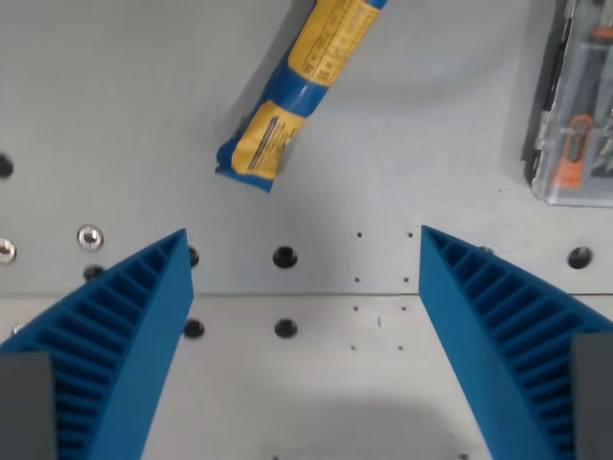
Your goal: Move above the blue bag
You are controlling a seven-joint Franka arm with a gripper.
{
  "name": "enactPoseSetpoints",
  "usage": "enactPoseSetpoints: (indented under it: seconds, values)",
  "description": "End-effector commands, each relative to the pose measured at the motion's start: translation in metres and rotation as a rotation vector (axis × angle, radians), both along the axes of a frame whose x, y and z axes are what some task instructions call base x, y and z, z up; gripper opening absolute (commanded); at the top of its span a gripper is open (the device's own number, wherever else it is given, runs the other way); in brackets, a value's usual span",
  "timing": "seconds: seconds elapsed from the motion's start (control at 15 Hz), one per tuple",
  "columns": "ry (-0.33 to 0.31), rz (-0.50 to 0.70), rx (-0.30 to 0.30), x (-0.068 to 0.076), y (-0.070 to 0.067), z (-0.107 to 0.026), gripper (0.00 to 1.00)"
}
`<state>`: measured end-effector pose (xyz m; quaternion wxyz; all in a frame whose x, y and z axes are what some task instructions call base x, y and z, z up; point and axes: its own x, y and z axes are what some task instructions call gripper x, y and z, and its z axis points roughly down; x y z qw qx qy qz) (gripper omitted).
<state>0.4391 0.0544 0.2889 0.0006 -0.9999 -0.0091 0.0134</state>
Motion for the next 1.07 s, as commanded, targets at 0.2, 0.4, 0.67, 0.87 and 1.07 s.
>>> enactPoseSetpoints:
  seconds: [0.2,0.4,0.67,0.87,1.07]
  values:
    - [-0.089,-0.308,-0.002,0.003,-0.003,-0.024,1.00]
    - [-0.088,-0.386,-0.001,0.008,-0.004,-0.038,1.00]
    - [-0.089,-0.460,-0.005,0.014,-0.005,-0.058,1.00]
    - [-0.092,-0.505,-0.008,0.018,-0.006,-0.073,1.00]
    - [-0.097,-0.544,-0.011,0.022,-0.007,-0.088,1.00]
